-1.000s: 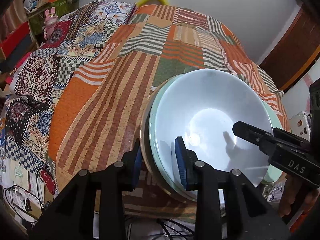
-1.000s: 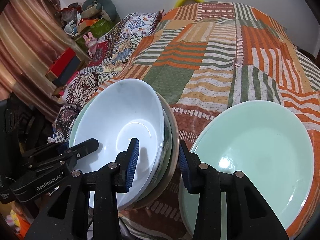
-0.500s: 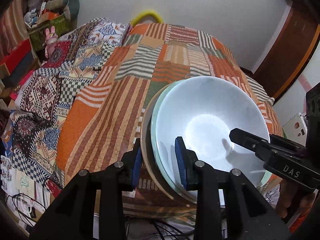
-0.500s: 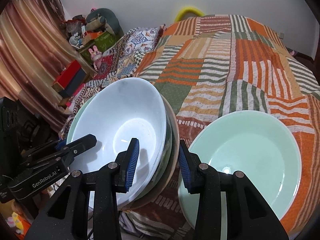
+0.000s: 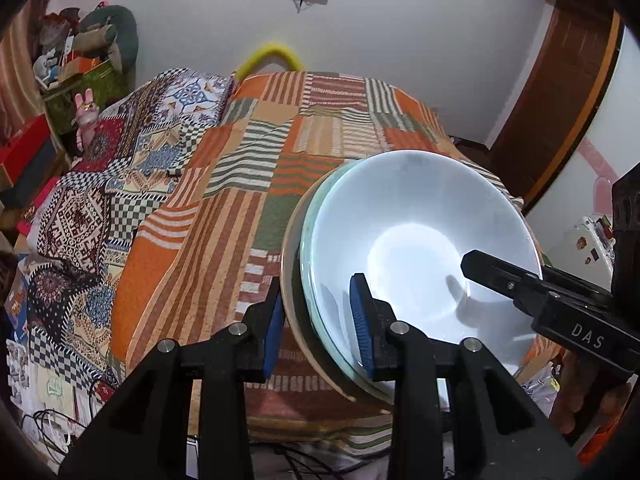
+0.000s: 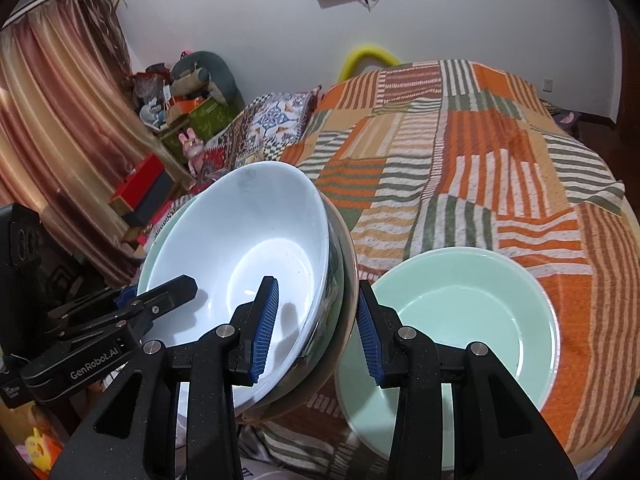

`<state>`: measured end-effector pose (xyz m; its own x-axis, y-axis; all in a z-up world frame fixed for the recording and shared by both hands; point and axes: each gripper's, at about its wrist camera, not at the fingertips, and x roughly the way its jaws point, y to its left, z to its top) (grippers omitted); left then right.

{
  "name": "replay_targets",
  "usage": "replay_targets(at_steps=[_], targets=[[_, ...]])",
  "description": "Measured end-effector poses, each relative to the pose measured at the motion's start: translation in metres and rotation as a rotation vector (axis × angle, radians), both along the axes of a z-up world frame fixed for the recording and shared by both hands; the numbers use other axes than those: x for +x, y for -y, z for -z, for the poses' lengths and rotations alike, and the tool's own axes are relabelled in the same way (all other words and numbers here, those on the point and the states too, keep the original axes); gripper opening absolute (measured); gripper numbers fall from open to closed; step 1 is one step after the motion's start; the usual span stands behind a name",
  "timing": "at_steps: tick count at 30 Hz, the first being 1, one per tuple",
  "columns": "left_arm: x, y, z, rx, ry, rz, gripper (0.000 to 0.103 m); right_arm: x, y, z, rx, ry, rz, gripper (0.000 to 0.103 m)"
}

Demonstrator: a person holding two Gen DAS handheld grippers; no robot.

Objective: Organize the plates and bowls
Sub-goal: 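Carry the nested bowls with the left tool over the plate stack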

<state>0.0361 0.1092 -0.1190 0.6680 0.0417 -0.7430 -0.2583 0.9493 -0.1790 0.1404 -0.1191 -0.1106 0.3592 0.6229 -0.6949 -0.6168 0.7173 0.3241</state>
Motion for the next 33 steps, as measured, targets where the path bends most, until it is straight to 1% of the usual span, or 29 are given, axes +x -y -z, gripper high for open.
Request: replay_targets(at_steps=[12,21,33], targets=[[0.011,0.032,-0.011,0.017,0.014,0.073,0.032,0.002,0.036,-0.009,0.026,0.02,0.063,0.035],[0.022,0.06,-0.015,0.03,0.005,0.123,0.032,0.004,0.064,-0.012,0.048,0.019,0.111,0.035],[0.04,0.091,-0.005,0.029,-0.034,0.189,0.032,0.007,0.098,-0.005,0.036,0.003,0.179,0.035]])
